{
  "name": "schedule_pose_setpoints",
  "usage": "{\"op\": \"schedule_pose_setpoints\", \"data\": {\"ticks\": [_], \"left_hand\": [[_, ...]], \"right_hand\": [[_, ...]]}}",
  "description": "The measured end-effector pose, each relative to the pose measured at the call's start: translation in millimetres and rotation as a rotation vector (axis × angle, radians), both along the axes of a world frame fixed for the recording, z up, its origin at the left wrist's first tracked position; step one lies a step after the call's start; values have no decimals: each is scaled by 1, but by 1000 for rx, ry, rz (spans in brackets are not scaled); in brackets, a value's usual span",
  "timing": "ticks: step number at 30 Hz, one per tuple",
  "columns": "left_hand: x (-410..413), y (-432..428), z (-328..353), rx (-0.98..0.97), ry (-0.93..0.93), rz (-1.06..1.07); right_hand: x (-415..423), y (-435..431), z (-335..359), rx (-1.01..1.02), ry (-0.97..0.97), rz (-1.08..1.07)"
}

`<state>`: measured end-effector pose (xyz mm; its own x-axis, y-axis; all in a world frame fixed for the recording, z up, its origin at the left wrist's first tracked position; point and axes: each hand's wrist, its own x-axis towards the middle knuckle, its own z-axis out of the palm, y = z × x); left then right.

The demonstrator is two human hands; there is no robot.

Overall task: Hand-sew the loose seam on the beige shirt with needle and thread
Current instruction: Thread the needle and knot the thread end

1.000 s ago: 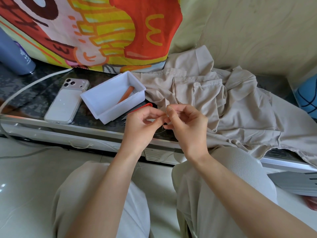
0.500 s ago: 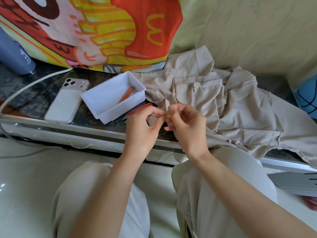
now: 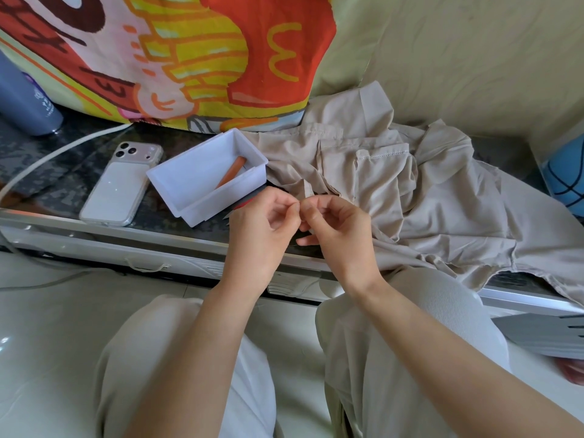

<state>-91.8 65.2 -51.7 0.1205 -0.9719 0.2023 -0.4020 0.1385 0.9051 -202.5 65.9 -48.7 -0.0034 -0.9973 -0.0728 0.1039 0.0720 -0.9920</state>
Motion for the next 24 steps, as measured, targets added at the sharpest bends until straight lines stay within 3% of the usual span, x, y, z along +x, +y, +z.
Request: {"op": "schedule_pose_setpoints", "data": {"ticks": [4,7,14,19,24], "left_hand": [[3,-1,0,-104,-184,5],[2,-1,1,-104,-199,18],[1,-1,-1,19,-53,47],[1,-1,3,167,245,-21],[1,0,3,98,188,-16]], "right_hand": [[1,0,-1,22,-2,21],[2,-1,-2,36,-5,24],[2,-2,0,38,-38,28],[1,-3,1,55,-65,-1],[0,-2,3,42,-51,25]]}}
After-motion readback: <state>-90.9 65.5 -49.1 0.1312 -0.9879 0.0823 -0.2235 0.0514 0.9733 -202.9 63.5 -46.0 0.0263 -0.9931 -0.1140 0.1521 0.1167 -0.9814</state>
